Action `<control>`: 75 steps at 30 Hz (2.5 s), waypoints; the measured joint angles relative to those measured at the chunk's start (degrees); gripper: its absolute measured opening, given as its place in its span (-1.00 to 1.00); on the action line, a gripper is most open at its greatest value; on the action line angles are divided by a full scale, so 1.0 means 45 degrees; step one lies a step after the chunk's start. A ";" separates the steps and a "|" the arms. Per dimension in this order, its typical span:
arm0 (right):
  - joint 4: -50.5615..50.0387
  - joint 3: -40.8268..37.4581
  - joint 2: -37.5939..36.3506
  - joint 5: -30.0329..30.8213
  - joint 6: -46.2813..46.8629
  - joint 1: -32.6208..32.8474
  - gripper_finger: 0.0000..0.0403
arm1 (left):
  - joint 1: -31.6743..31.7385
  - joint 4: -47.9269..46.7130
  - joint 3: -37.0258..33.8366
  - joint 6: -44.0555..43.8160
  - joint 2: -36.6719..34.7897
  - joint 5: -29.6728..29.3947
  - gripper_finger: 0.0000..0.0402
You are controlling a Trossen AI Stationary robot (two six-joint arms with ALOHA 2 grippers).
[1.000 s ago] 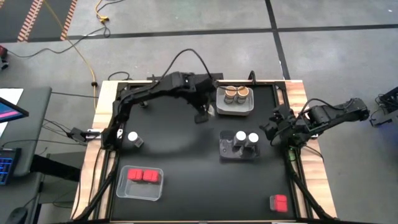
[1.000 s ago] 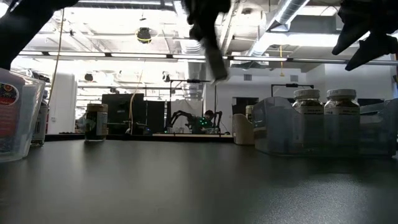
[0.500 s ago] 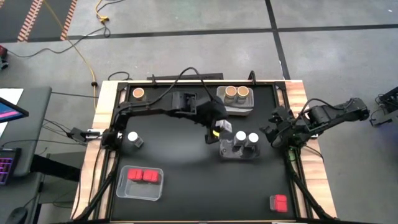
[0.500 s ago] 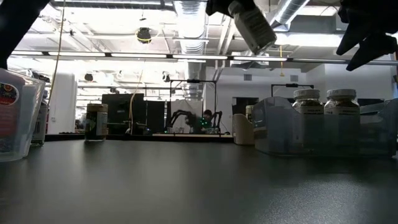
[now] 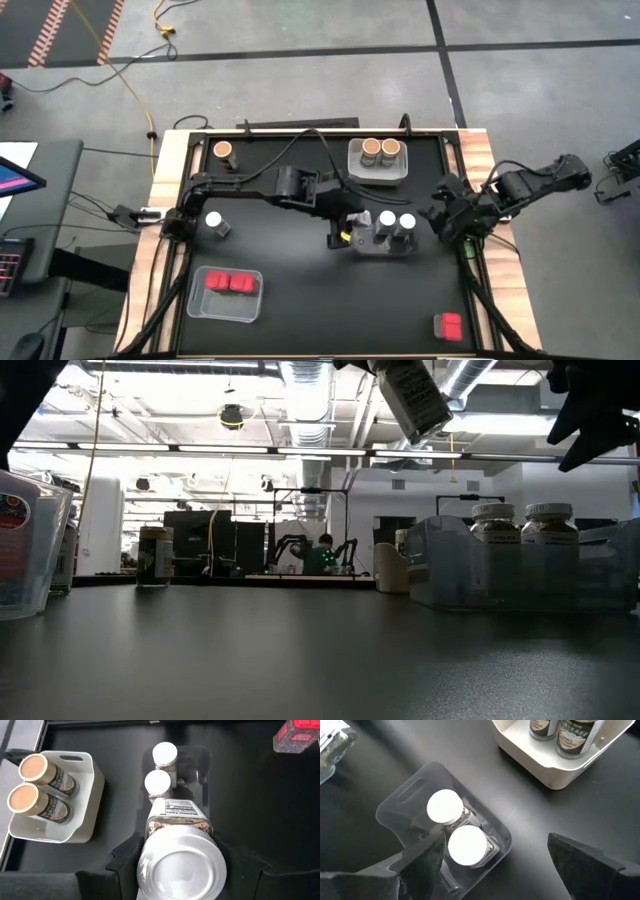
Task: Sort spices by type
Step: Put the top white spice bottle in the black bin
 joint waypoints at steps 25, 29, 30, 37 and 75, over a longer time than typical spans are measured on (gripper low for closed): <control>0.9451 0.0005 0.3968 -0.0198 -0.9286 0.0162 0.87 | 0.0040 -0.0038 -0.1005 -0.0665 0.0010 0.1310 0.03; 1.0532 0.0005 0.4785 -0.1265 -0.9603 -0.0284 0.87 | 0.0040 0.0027 -0.1005 -0.0684 0.0010 0.1310 0.03; 1.0733 0.0005 0.5020 -0.1536 -0.9613 -0.0428 0.87 | 0.0040 0.0074 -0.1005 -0.0721 0.0010 0.1310 0.03; 1.2362 0.0005 0.6405 -0.2292 -1.0057 -0.1039 0.87 | 0.0040 0.0271 -0.1005 -0.0882 0.0010 0.1310 0.03; 1.1899 -0.0005 0.7311 -0.2703 -0.9633 -0.1136 0.08 | 0.0103 0.0778 -0.1020 -0.0813 0.0010 0.0829 0.31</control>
